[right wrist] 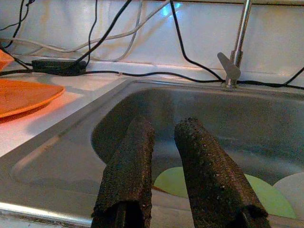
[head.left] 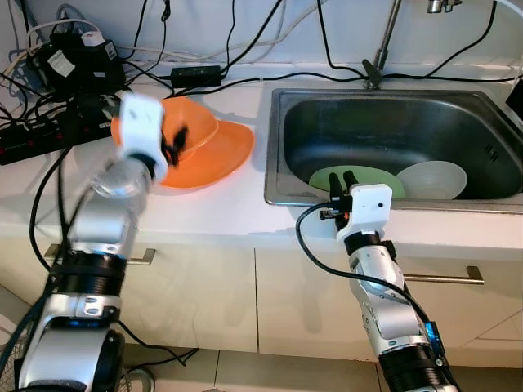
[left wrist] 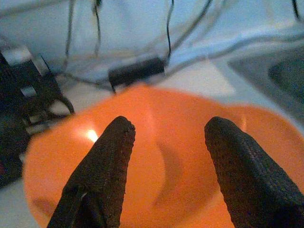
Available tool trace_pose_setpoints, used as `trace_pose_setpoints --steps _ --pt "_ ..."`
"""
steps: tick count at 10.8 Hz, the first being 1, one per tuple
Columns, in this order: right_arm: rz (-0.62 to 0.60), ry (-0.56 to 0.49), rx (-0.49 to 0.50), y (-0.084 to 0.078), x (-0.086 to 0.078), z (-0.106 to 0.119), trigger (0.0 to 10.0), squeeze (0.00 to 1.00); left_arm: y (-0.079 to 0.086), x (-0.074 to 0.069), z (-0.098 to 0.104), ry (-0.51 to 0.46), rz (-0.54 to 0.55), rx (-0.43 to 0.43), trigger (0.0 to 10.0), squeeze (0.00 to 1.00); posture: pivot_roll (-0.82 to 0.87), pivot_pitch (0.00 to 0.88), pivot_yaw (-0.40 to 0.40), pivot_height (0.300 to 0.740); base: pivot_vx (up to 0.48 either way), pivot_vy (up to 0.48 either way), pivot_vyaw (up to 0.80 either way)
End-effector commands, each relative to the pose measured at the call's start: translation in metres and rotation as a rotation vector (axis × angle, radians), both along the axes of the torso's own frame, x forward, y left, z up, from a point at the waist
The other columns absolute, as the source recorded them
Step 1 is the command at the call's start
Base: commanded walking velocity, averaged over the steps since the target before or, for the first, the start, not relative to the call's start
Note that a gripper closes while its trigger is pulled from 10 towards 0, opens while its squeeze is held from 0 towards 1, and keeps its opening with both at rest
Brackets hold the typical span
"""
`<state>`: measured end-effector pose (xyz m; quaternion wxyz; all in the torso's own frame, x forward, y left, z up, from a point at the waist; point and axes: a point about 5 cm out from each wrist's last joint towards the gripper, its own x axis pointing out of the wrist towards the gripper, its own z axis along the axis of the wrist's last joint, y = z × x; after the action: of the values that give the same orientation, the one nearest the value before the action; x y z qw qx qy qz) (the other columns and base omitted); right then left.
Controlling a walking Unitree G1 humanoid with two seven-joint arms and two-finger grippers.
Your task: Kitchen organization
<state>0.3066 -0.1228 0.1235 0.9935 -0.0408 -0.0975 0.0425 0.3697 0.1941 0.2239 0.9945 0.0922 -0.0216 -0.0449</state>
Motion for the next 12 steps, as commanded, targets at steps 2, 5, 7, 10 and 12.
trace_pose_setpoints --steps 2,5,7,10,12 --pt "-0.005 0.015 -0.010 0.000 0.004 -0.001 10.0 0.00 0.009 -0.002 0.029 -0.110 0.014 -0.095 10.0 0.00 0.03 0.000 0.064 0.740 0.000 0.000 0.00" --pt "-0.004 0.015 -0.008 0.001 0.004 -0.001 10.0 0.00 0.032 -0.005 0.022 -0.027 0.209 -0.311 10.0 0.00 0.04 0.000 0.065 0.740 0.000 0.000 0.00" --pt "-0.001 0.016 -0.012 0.000 0.004 -0.001 10.0 0.00 0.046 -0.012 0.006 0.086 0.244 -0.462 10.0 0.00 0.04 0.000 0.064 0.740 0.000 0.000 0.00" --pt "0.001 0.019 -0.011 0.000 0.003 -0.002 10.0 0.00 0.038 -0.030 0.014 0.110 0.269 -0.466 10.0 0.00 0.04 0.000 0.067 0.740 0.000 0.000 0.00" --pt "0.002 0.021 -0.012 0.000 0.003 -0.003 10.0 0.00 0.037 -0.039 0.010 0.137 0.289 -0.485 10.0 0.00 0.05 0.000 0.068 0.740 0.000 0.000 0.00"
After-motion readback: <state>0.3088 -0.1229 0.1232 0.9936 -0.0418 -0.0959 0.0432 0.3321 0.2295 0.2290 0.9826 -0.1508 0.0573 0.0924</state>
